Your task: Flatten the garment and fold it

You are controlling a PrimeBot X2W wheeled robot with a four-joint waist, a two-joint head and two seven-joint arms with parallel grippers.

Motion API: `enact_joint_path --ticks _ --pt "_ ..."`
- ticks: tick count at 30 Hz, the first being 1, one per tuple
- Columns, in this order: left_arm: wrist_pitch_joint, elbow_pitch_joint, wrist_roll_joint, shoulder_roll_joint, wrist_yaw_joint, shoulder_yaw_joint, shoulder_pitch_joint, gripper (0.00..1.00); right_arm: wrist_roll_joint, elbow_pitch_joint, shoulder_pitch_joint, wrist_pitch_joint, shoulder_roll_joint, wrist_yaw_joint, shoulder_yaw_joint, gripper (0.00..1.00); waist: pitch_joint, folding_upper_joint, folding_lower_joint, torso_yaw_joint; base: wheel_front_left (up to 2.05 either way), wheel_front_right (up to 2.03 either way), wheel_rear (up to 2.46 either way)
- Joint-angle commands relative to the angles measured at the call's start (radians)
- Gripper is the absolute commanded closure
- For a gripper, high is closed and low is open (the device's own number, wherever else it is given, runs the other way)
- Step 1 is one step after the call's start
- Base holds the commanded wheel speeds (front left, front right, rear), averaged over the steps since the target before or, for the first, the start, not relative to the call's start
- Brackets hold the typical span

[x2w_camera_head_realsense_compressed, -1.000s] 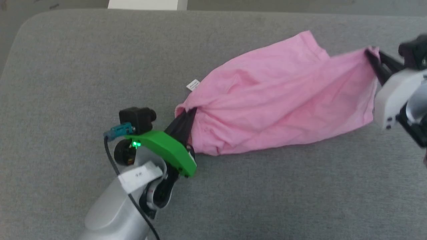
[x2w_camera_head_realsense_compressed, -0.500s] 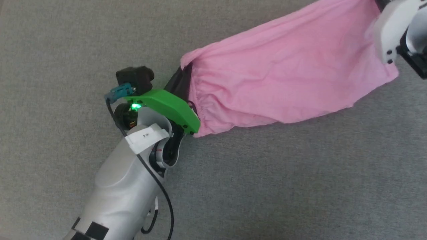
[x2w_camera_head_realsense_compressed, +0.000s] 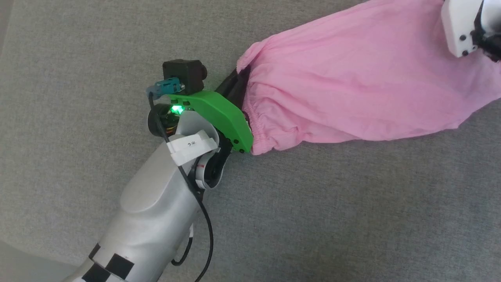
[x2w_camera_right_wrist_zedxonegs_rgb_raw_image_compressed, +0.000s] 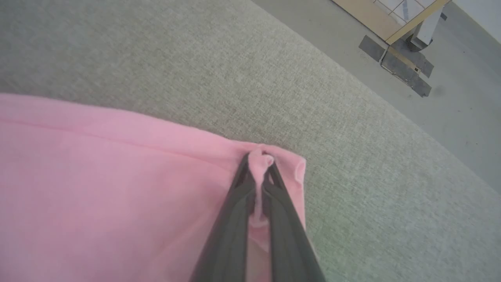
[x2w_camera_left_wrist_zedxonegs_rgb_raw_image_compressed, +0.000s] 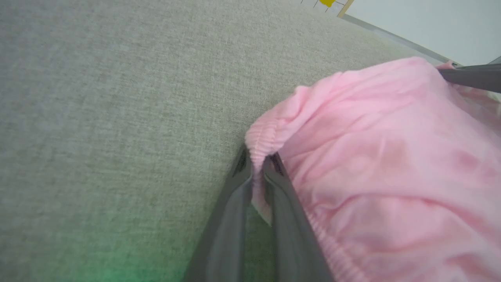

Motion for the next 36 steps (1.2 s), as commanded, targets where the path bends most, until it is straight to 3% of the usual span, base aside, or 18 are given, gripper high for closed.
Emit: enact_joint_path --ticks 1,3,4,5,6,19,25,28,32,36 --pt "0.028 0.013 -0.002 0.007 0.014 -0.019 0.026 1.00 0.015 0.020 0.005 0.029 0.002 -0.001 0.012 1.00 0.007 0.0000 -0.0001 0.009 0.00 0.00 0.00" --pt "0.036 -0.005 -0.005 0.011 0.021 -0.019 0.030 1.00 0.031 0.025 -0.001 0.057 0.000 -0.001 0.011 1.00 0.006 0.0000 -0.0001 0.010 0.00 0.00 0.00" --pt "0.033 -0.014 -0.002 0.015 0.027 -0.016 0.032 0.62 0.033 0.025 -0.003 0.058 -0.001 -0.001 0.010 1.00 0.004 0.0000 -0.0001 0.009 0.00 0.00 0.00" --pt "0.027 -0.020 0.002 0.017 0.032 -0.014 0.032 0.00 0.034 0.020 -0.002 0.051 -0.001 -0.001 0.011 0.55 0.001 0.0000 -0.0001 0.007 0.00 0.00 0.00" --pt "0.016 -0.027 0.007 0.020 0.035 -0.013 0.033 0.00 0.034 0.016 0.000 0.037 -0.002 -0.001 0.011 0.00 -0.003 0.0000 -0.0001 0.005 0.00 0.00 0.00" --pt "-0.251 -0.048 0.103 0.073 0.071 0.024 0.134 0.00 0.077 -0.060 0.185 -0.382 -0.002 -0.001 -0.041 0.00 -0.163 0.0000 -0.0001 -0.052 0.00 0.00 0.00" --pt "-0.295 -0.081 0.158 0.085 0.062 0.058 0.213 0.00 0.126 -0.093 0.320 -0.544 0.002 -0.001 -0.109 0.00 -0.241 0.0000 -0.0001 -0.072 0.00 0.00 0.00" --pt "-0.297 -0.155 0.228 0.064 0.052 0.128 0.247 0.00 0.140 -0.098 0.377 -0.609 0.011 -0.001 -0.162 0.00 -0.270 0.0000 -0.0001 -0.075 0.00 0.00 0.00" --pt "-0.298 -0.224 0.325 0.017 -0.010 0.235 0.314 0.00 0.148 -0.092 0.438 -0.654 0.035 -0.001 -0.236 0.00 -0.293 0.0000 -0.0001 -0.077 0.00 0.00 0.00" --pt "-0.298 -0.248 0.407 -0.031 -0.104 0.326 0.363 0.00 0.147 -0.071 0.467 -0.646 0.067 -0.001 -0.297 0.00 -0.301 0.0000 -0.0001 -0.079 0.00 0.00 0.00"
